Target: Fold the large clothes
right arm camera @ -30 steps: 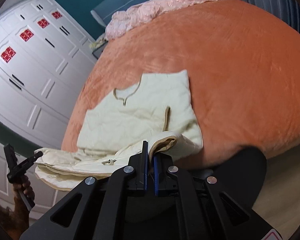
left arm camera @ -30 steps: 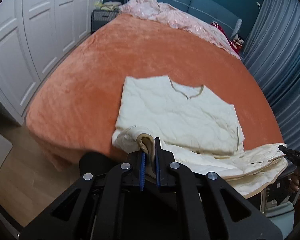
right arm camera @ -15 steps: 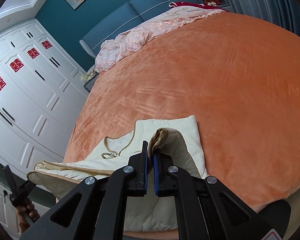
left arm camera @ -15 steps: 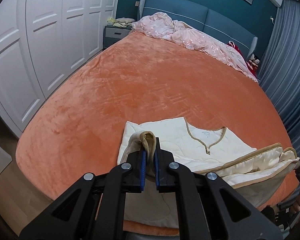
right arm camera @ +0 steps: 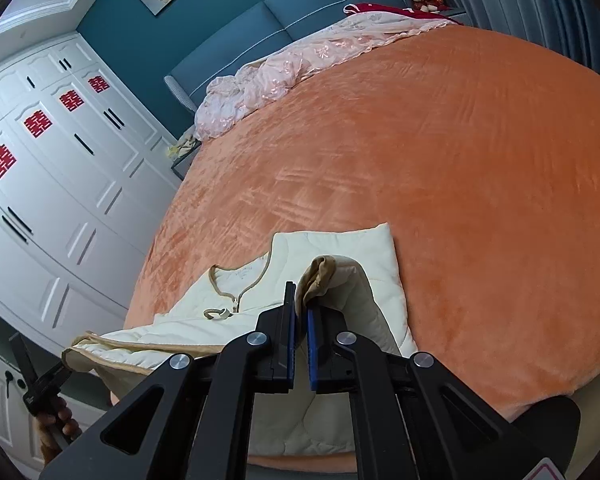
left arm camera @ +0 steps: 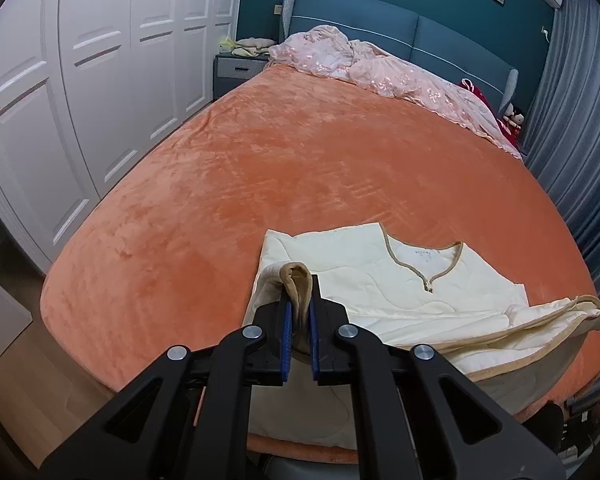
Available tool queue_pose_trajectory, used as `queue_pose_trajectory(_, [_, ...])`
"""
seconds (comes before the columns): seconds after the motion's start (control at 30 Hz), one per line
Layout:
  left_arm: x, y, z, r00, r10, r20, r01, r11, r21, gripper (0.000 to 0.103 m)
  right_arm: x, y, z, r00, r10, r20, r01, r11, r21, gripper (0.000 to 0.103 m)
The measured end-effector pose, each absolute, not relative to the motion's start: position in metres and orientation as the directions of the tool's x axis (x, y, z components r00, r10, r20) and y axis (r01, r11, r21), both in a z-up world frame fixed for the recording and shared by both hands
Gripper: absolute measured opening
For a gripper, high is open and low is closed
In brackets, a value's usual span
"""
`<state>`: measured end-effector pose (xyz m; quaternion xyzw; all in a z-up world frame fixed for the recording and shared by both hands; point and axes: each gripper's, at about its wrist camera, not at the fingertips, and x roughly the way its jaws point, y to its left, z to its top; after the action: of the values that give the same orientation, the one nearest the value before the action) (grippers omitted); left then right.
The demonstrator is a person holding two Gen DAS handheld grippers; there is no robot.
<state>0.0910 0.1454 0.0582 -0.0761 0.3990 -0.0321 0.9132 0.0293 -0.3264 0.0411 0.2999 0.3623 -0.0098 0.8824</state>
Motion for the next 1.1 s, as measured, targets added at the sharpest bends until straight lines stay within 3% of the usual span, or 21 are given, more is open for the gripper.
queue_pose_trajectory(0.23, [0.073, 0.156, 0.065, 0.682, -0.147, -0.716, 0.006, 0.981, -0.195, 0.006, 0.004, -0.326, 0.049, 0.754, 0.231, -0.615, 0.209, 0.803, 0.559, 0.004])
queue_pose_trajectory(0.5, [0.134, 0.140, 0.044, 0.666, -0.080, -0.742, -0.068, 0.984, -0.167, 0.013, 0.059, -0.328, 0.033, 0.751, 0.188, -0.633, 0.265, 0.792, 0.550, 0.009])
queue_pose_trajectory(0.6, [0.155, 0.136, 0.034, 0.675, -0.040, -0.737, -0.080, 0.989, -0.127, 0.024, 0.076, -0.328, 0.030, 0.754, 0.178, -0.633, 0.274, 0.790, 0.549, 0.015])
queue_pose_trajectory(0.63, [0.161, 0.136, 0.033, 0.684, -0.008, -0.729, -0.097, 0.990, -0.102, 0.042, 0.081, -0.328, 0.030, 0.759, 0.177, -0.627, 0.272, 0.788, 0.552, 0.016])
queue_pose_trajectory(0.67, [0.163, 0.137, 0.035, 0.703, 0.050, -0.709, -0.132, 0.989, -0.062, 0.067, 0.083, -0.329, 0.032, 0.766, 0.165, -0.621, 0.277, 0.788, 0.550, 0.019])
queue_pose_trajectory(0.73, [0.162, 0.142, 0.047, 0.761, 0.102, -0.640, -0.166, 0.985, -0.040, 0.082, 0.082, -0.330, 0.039, 0.793, 0.122, -0.597, 0.282, 0.794, 0.538, 0.026])
queue_pose_trajectory(0.8, [0.163, 0.147, 0.056, 0.780, 0.096, -0.618, -0.161, 0.986, -0.050, 0.085, 0.078, -0.331, 0.049, 0.825, 0.085, -0.558, 0.271, 0.808, 0.523, 0.049])
queue_pose_trajectory(0.87, [0.167, 0.149, 0.058, 0.773, 0.074, -0.630, -0.143, 0.988, -0.060, 0.085, 0.075, -0.331, 0.053, 0.835, 0.042, -0.549, 0.277, 0.831, 0.483, 0.056])
queue_pose_trajectory(1.1, [0.194, 0.136, -0.001, 0.604, -0.041, -0.796, -0.040, 0.996, -0.081, 0.085, 0.104, -0.328, 0.013, 0.718, 0.016, -0.696, 0.313, 0.886, 0.343, 0.058])
